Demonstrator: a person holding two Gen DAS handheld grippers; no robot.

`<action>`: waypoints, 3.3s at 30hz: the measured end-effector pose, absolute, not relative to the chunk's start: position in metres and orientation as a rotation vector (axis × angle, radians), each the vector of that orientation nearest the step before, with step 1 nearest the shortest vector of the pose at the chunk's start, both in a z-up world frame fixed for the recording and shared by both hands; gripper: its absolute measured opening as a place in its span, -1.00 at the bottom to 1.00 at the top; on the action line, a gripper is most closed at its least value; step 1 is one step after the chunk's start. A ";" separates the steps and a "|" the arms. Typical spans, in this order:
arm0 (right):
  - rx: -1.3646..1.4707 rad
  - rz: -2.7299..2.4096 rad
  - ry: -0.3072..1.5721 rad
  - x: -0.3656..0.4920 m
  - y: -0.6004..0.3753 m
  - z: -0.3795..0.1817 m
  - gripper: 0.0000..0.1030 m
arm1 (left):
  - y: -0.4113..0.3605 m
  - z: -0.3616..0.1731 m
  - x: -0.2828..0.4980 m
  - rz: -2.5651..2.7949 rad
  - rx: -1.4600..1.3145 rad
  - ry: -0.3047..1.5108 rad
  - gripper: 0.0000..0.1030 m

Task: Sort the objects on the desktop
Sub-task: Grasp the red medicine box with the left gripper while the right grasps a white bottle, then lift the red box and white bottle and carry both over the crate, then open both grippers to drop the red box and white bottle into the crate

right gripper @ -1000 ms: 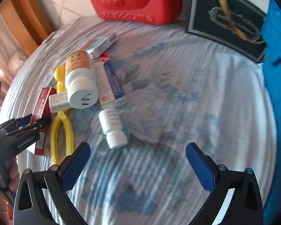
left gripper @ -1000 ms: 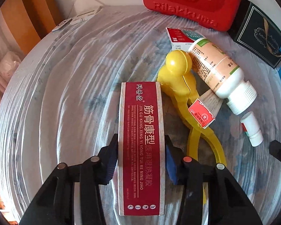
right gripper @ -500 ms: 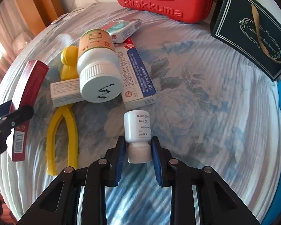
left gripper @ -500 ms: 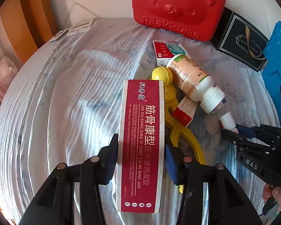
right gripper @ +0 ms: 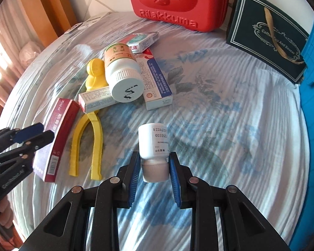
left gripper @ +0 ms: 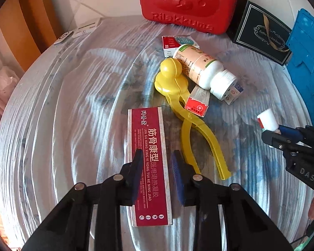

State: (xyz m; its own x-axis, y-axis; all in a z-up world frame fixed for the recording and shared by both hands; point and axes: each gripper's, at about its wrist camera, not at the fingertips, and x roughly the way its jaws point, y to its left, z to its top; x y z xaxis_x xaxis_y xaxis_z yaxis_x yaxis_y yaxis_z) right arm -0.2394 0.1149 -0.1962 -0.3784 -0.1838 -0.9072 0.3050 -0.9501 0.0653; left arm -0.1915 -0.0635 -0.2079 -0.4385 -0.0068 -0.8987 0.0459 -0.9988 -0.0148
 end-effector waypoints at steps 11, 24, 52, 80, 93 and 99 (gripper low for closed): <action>1.658 -2.412 0.106 -0.234 0.145 -0.216 -0.47 | -0.072 -0.237 -0.200 -2.559 1.667 0.043 -0.14; 1.454 -2.501 0.036 -0.199 0.156 -0.148 -0.47 | -0.072 -0.143 -0.129 -2.738 1.481 0.042 -0.15; 0.793 -3.174 0.004 0.004 0.425 0.145 -0.47 | 0.256 0.114 -0.057 -3.564 0.926 -0.139 -0.15; 0.924 -3.190 -0.015 -0.017 0.592 0.103 -0.34 | 0.460 0.097 -0.073 -3.393 1.171 -0.335 0.33; 0.916 -3.276 0.035 -0.002 0.596 0.105 1.00 | 0.449 0.097 -0.067 -3.392 1.125 -0.306 0.50; 0.870 -3.285 0.041 0.015 0.589 0.112 1.00 | 0.436 0.100 -0.057 -3.432 1.081 -0.270 0.50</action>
